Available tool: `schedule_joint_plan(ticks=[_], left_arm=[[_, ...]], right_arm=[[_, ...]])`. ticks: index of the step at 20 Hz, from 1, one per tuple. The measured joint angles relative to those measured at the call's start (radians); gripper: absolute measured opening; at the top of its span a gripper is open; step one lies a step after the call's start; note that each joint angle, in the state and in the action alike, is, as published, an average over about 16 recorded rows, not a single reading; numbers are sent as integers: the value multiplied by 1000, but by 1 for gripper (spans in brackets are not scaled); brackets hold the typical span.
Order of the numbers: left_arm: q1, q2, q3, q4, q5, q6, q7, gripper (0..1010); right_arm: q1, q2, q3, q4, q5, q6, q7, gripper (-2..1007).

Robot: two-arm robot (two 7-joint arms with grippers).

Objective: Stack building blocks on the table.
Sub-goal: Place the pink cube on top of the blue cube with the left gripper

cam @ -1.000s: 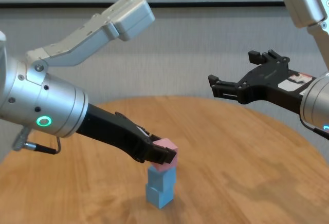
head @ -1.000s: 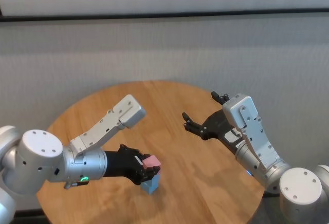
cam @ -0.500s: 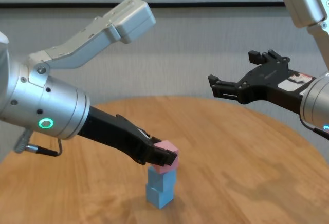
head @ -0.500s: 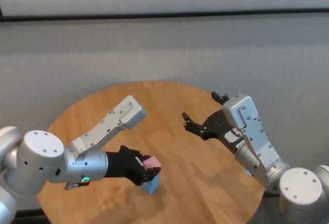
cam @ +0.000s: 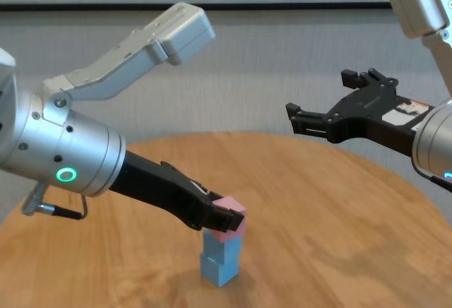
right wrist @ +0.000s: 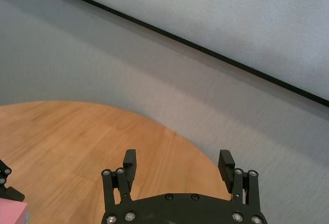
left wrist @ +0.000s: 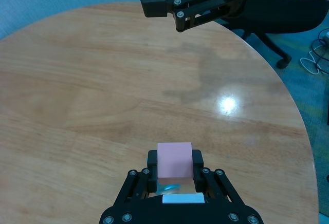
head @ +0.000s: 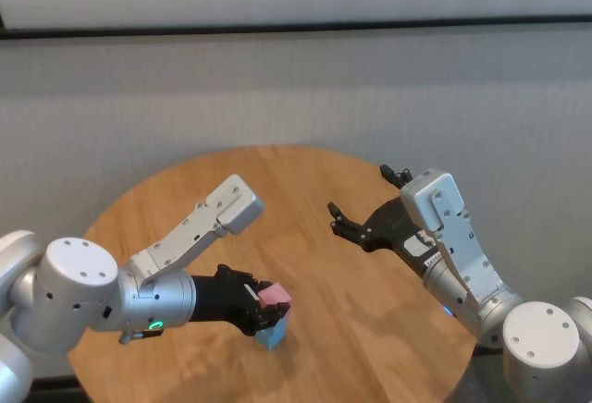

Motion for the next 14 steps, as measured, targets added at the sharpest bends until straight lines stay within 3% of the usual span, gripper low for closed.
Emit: schedule_joint_plan(ticks=[14], left_arm=[[-4, 2, 12, 7, 8, -5, 21, 393]], right_arm=[[0, 0, 0, 0, 0, 0, 0, 1004]])
